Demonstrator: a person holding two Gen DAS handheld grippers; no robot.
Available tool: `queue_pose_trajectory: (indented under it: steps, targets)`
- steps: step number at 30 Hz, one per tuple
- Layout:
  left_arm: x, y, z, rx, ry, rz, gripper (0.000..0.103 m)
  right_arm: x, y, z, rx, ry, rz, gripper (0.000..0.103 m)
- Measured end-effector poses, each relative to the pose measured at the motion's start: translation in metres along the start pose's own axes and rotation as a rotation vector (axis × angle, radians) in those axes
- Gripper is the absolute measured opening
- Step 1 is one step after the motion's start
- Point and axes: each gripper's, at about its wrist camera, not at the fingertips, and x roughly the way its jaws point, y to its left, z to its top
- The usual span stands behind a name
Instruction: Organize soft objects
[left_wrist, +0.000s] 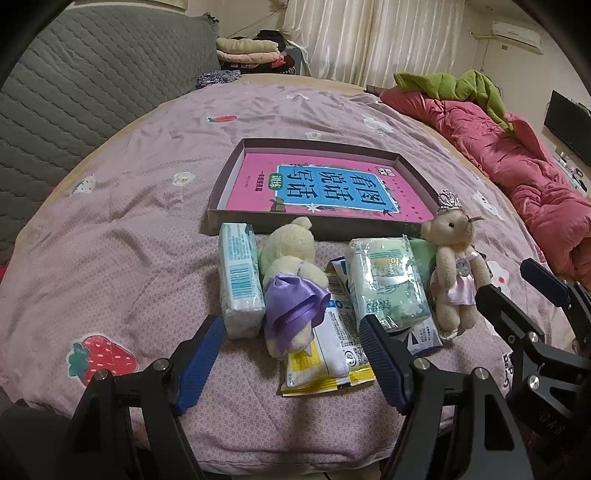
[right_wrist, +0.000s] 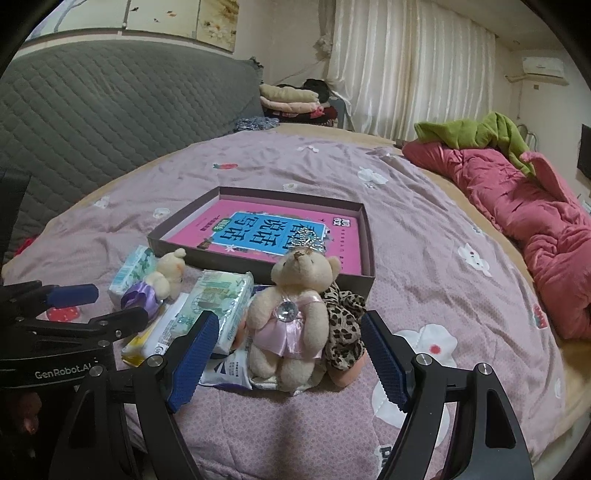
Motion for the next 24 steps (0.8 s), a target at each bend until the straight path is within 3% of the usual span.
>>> queue_pose_trajectory:
  steps: [24]
  targets:
    - [-0.0017,-0.0006,0.0001,0.001,0.003,0.004,0.075,0.0005,0.0014,0.0001,-0.005,-0.001,-0.008,0.080]
